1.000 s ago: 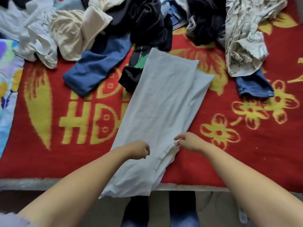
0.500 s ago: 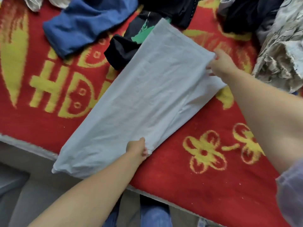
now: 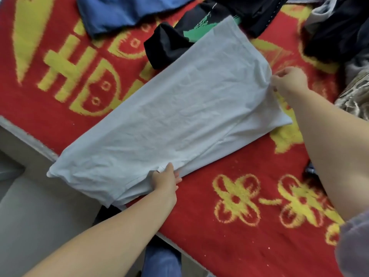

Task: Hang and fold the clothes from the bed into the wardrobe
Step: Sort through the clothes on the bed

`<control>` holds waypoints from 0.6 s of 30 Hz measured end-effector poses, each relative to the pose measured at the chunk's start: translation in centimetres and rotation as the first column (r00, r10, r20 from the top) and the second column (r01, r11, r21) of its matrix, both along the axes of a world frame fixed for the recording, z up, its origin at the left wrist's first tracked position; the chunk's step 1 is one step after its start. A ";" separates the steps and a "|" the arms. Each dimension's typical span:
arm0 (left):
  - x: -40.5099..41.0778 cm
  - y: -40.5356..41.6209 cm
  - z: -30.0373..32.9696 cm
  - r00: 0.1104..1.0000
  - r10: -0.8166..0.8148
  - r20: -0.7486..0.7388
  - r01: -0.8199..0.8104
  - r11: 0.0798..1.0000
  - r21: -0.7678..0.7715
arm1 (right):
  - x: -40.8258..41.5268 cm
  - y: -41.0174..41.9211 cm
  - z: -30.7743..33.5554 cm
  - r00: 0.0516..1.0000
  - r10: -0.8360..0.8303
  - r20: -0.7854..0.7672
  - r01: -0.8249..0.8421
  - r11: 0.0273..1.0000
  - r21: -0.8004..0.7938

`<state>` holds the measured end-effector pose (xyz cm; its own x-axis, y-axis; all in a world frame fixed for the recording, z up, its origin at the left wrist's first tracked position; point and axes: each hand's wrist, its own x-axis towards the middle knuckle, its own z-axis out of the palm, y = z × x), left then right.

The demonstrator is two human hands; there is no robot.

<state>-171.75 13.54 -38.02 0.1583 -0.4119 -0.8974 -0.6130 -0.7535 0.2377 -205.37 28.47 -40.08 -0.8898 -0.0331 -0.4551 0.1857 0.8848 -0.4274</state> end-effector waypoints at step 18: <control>2.1 -1.4 0.4 0.989 0.124 -0.087 -0.112 0.985 0.130 | 0.6 0.2 2.0 0.912 0.232 0.337 -0.321 0.916 0.239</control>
